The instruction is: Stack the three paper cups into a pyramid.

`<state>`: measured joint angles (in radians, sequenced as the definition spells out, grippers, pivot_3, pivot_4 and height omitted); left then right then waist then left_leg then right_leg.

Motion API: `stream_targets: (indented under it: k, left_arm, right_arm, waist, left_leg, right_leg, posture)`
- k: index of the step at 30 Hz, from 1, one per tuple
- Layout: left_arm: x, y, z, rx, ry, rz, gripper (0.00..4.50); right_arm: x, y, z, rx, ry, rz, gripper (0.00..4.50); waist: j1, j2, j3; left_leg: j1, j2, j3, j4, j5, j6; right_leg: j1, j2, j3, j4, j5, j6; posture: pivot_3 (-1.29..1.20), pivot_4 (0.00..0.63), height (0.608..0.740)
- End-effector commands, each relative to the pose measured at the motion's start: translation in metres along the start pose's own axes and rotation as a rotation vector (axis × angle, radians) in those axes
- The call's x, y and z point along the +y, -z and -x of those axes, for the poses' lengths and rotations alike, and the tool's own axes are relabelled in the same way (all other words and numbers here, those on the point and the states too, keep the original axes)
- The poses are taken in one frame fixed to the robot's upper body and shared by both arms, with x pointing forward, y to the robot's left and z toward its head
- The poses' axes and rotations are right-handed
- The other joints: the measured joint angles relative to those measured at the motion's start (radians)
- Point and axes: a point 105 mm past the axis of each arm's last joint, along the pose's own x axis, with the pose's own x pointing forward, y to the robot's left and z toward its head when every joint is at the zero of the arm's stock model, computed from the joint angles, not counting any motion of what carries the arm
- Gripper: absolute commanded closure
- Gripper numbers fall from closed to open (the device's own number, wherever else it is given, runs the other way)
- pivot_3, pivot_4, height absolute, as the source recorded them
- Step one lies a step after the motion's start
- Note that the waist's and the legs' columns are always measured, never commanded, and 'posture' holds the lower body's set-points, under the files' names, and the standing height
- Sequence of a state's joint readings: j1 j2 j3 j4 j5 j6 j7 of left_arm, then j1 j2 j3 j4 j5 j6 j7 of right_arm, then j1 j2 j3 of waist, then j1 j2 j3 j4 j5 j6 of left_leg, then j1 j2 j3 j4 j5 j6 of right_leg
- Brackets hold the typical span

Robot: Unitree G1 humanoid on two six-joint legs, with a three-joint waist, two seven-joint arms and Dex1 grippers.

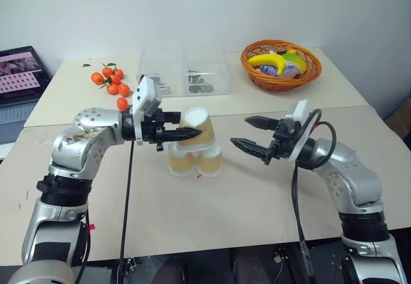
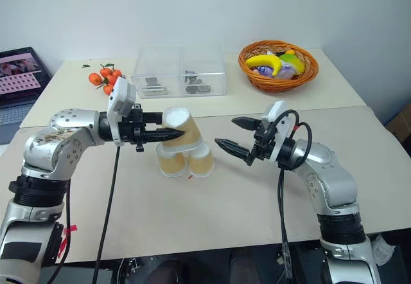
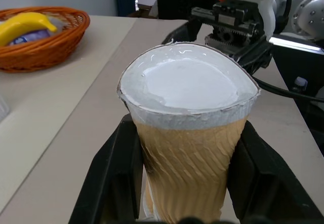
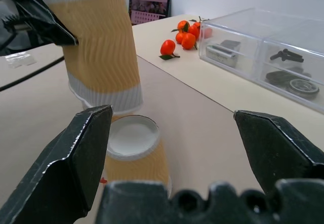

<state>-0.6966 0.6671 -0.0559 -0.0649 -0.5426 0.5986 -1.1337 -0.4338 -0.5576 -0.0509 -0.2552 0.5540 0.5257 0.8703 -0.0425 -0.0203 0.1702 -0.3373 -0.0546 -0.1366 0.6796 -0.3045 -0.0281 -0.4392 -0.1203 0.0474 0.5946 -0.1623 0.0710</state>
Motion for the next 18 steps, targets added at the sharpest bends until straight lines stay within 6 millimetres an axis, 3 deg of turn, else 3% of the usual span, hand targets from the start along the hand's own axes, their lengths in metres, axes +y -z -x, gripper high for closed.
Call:
stream_targets:
  k: [1,6,18]
  left_arm:
    - [0.000,-0.011,0.004,-0.018,-0.003,-0.045,2.60]
    - [0.000,-0.012,0.004,-0.031,-0.005,-0.038,2.60]
    - [0.006,-0.008,0.008,-0.019,-0.036,-0.041,2.60]
  right_arm:
    - [0.006,-0.011,0.008,-0.006,-0.043,0.015,0.00]
    - [0.009,0.006,0.022,0.106,-0.085,0.047,0.00]
    - [0.005,0.006,0.017,0.084,-0.065,0.040,0.00]
  waist:
    - [0.000,0.000,0.000]
    - [0.001,0.000,0.000]
    - [0.000,0.000,0.000]
  left_leg:
    - [0.000,0.000,0.000,0.000,0.000,0.000]
    - [0.000,0.000,0.000,0.000,0.000,0.000]
    - [0.000,0.000,0.000,0.000,0.000,0.000]
  right_leg:
    - [0.000,0.000,0.000,0.000,0.000,0.000]
    - [0.000,0.000,0.000,0.000,0.000,0.000]
    - [0.000,0.000,0.000,0.000,0.000,0.000]
  posture:
    - [0.00,0.150,0.728]
    - [0.00,0.150,0.728]
    - [0.00,0.150,0.728]
